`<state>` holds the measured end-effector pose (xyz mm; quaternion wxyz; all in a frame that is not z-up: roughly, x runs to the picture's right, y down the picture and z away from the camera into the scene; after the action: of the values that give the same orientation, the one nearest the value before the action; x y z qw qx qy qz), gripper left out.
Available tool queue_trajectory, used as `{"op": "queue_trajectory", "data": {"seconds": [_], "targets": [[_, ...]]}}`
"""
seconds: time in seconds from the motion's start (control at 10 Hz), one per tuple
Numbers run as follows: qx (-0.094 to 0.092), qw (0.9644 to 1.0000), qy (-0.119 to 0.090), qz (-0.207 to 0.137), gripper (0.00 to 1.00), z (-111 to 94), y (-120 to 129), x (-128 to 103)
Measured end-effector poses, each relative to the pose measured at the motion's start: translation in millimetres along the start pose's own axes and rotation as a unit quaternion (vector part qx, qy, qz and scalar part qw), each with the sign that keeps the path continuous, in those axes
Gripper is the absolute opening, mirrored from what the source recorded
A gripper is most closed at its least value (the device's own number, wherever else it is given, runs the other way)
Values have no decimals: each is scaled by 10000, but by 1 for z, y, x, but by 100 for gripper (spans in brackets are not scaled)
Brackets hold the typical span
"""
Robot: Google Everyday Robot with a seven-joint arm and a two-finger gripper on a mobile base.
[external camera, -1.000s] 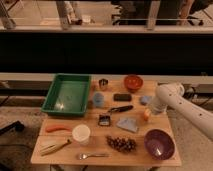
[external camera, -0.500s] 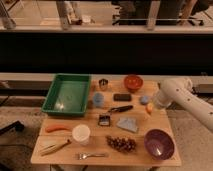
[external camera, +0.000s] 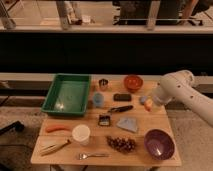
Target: Place apple in tray
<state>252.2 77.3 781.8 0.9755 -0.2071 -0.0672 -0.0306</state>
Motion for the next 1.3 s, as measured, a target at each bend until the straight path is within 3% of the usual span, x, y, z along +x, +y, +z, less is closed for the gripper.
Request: {"op": "queue_trajectory", "data": {"seconds": [0.3,0.7,1.1,1.3], "targets": [[32,9998,-31,-181,0,-2,4,-31],[68,9981,-184,-584,0,15,-9,-99],[147,9927,-425,-1121,0,52,-34,-178],[260,9898,-582,-1270,0,55,-46,-207]]}}
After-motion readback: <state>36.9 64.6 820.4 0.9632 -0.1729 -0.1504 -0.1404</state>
